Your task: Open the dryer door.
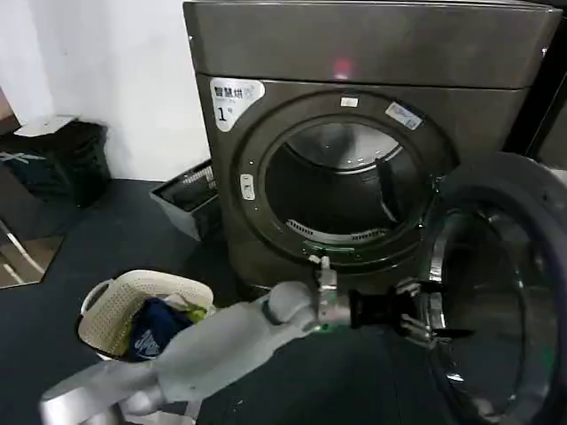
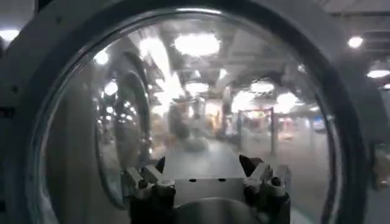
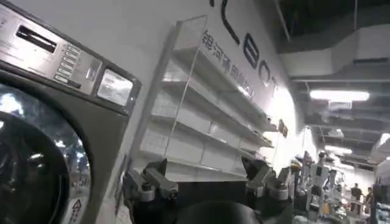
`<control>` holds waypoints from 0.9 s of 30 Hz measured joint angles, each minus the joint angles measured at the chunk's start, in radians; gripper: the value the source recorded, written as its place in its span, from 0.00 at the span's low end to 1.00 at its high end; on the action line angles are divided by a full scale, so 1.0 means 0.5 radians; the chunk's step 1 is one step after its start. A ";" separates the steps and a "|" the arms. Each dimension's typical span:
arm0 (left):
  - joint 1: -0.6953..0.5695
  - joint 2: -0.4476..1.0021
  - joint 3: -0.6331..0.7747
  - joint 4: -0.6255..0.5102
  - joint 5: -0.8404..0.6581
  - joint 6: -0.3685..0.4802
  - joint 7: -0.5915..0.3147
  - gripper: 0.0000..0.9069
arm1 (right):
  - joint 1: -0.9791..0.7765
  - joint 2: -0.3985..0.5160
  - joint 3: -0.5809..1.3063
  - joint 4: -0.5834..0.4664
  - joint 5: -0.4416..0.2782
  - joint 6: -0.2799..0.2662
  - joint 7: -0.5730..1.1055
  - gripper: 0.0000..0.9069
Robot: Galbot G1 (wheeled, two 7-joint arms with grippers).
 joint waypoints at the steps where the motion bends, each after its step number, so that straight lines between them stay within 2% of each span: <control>1: -0.003 -0.030 0.001 0.025 0.003 -0.001 -0.002 1.00 | 0.003 0.001 -0.004 0.000 -0.002 0.004 -0.006 1.00; 20: -0.076 -0.459 -0.090 0.386 0.104 -0.084 -0.206 1.00 | 0.001 -0.007 0.014 -0.062 -0.008 0.055 0.007 1.00; 27: -0.027 -0.399 -0.179 0.339 0.032 -0.265 -0.500 1.00 | 0.017 -0.032 0.015 -0.074 -0.007 0.072 0.040 1.00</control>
